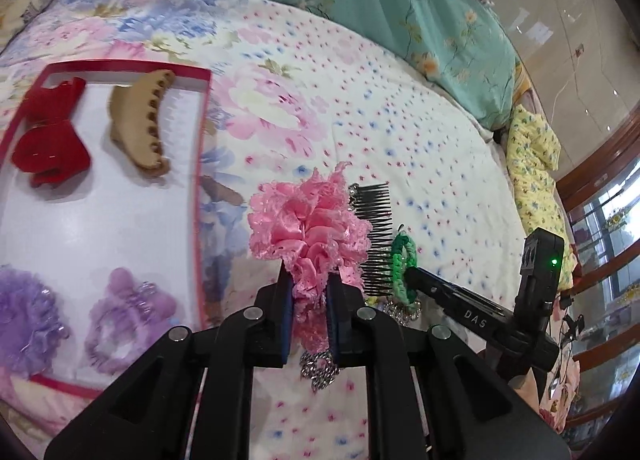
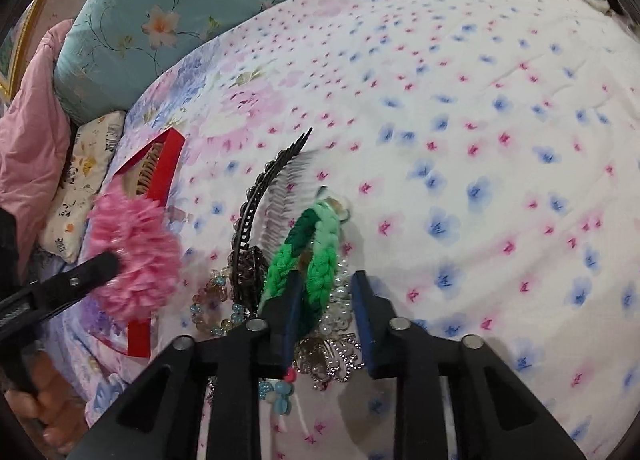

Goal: Organize jewelry
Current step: 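Carry the pink scrunchie and green band into the tray and release both, then move both open tools back toward the black comb and bead bracelets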

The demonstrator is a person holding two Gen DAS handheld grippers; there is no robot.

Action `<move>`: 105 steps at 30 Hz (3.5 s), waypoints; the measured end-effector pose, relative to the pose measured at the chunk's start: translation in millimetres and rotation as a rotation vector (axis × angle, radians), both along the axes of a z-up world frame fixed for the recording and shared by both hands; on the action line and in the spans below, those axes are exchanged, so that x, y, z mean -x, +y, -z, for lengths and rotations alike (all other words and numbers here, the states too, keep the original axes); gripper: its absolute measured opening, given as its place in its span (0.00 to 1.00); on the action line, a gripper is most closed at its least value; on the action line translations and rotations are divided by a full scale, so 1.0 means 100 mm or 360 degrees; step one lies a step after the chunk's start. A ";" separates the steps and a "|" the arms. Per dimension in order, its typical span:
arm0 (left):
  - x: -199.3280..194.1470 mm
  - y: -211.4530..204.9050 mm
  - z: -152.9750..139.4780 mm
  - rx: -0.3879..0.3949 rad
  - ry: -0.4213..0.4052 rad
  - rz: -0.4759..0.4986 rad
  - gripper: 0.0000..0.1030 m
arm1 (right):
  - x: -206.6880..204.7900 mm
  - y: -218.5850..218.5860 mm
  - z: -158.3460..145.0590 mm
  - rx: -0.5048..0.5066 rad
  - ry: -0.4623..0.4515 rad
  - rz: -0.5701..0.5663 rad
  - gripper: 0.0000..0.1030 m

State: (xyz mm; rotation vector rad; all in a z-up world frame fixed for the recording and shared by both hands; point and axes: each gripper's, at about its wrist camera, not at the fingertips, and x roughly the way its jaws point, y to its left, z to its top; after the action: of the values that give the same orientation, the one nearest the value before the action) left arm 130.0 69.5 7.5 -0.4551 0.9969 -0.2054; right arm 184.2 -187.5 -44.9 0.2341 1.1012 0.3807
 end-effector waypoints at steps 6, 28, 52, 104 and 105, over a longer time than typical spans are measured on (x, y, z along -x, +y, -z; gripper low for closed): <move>0.16 0.21 -0.06 0.0032 -0.0026 -0.0063 0.11 | 0.08 -0.07 -0.19 -0.0022 -0.0071 0.0007 0.10; 0.65 1.04 -0.16 0.0073 -0.0087 -0.0364 0.11 | 0.27 0.88 -0.61 -0.0229 -0.0135 -0.0304 0.10; 0.10 1.96 0.36 0.0102 0.0002 -0.0611 0.11 | -0.12 2.41 -0.11 -0.0169 -0.0006 -0.0640 0.10; 0.43 1.67 0.20 -0.0009 0.0047 -0.0572 0.43 | 0.07 1.57 -0.42 -0.0288 -0.0026 -0.0459 0.30; 0.45 1.65 0.19 -0.0004 0.0044 -0.0570 0.43 | 0.08 1.52 -0.42 -0.0286 -0.0027 -0.0448 0.30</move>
State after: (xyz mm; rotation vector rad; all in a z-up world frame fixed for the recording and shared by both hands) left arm 84.6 234.5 -11.4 -0.6261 0.9256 0.1239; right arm 176.5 -35.7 -3.4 0.2340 1.0863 0.7335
